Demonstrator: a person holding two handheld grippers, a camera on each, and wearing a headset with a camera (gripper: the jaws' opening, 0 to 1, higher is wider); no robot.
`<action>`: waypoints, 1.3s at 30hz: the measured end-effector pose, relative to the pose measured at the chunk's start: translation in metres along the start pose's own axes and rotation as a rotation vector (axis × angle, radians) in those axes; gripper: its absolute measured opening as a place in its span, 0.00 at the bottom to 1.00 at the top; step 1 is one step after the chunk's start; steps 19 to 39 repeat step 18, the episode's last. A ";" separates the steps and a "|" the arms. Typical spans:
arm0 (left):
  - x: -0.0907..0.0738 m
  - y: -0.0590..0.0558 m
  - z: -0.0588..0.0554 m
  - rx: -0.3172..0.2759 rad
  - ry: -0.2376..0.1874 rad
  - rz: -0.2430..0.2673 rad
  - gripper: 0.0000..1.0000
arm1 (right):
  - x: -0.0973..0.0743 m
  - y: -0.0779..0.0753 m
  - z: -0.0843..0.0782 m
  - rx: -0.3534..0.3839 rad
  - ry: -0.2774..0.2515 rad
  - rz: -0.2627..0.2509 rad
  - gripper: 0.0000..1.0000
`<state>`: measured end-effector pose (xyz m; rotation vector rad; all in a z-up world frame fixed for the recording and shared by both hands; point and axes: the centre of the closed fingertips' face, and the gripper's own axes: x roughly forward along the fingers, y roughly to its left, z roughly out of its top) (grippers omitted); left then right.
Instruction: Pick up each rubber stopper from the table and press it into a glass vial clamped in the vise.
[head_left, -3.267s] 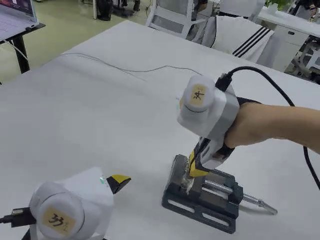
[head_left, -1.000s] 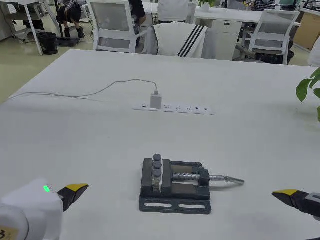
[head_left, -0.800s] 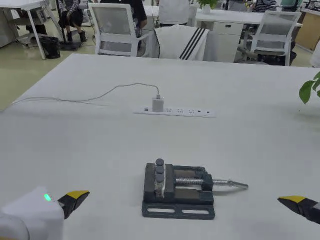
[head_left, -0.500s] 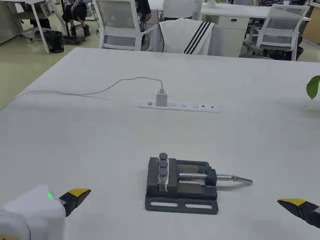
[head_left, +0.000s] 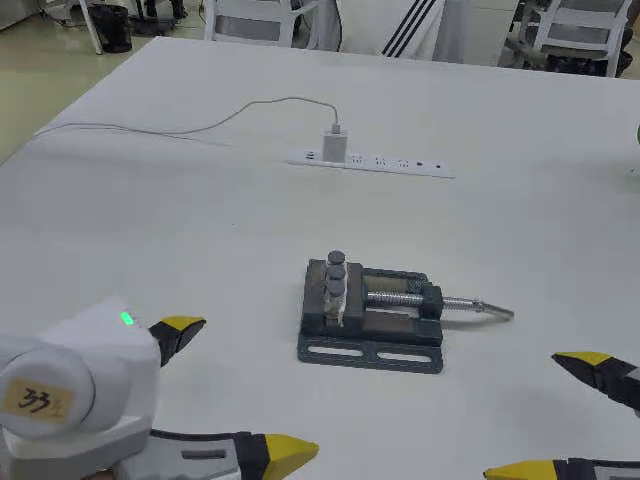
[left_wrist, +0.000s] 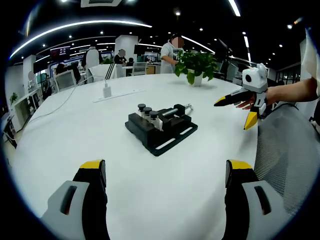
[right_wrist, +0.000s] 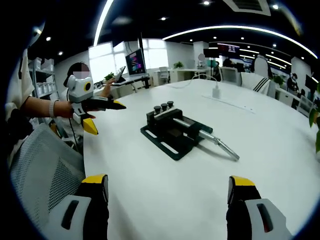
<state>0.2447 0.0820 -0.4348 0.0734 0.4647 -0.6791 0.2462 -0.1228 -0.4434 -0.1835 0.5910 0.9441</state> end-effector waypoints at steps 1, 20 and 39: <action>0.001 0.000 0.001 -0.003 -0.002 0.000 0.99 | -0.001 -0.001 0.000 0.010 -0.004 0.000 0.99; 0.004 -0.002 -0.005 -0.012 0.011 0.003 0.99 | -0.007 -0.005 -0.010 0.067 -0.027 -0.035 0.98; 0.004 -0.002 -0.005 -0.012 0.011 0.003 0.99 | -0.007 -0.005 -0.010 0.067 -0.027 -0.035 0.98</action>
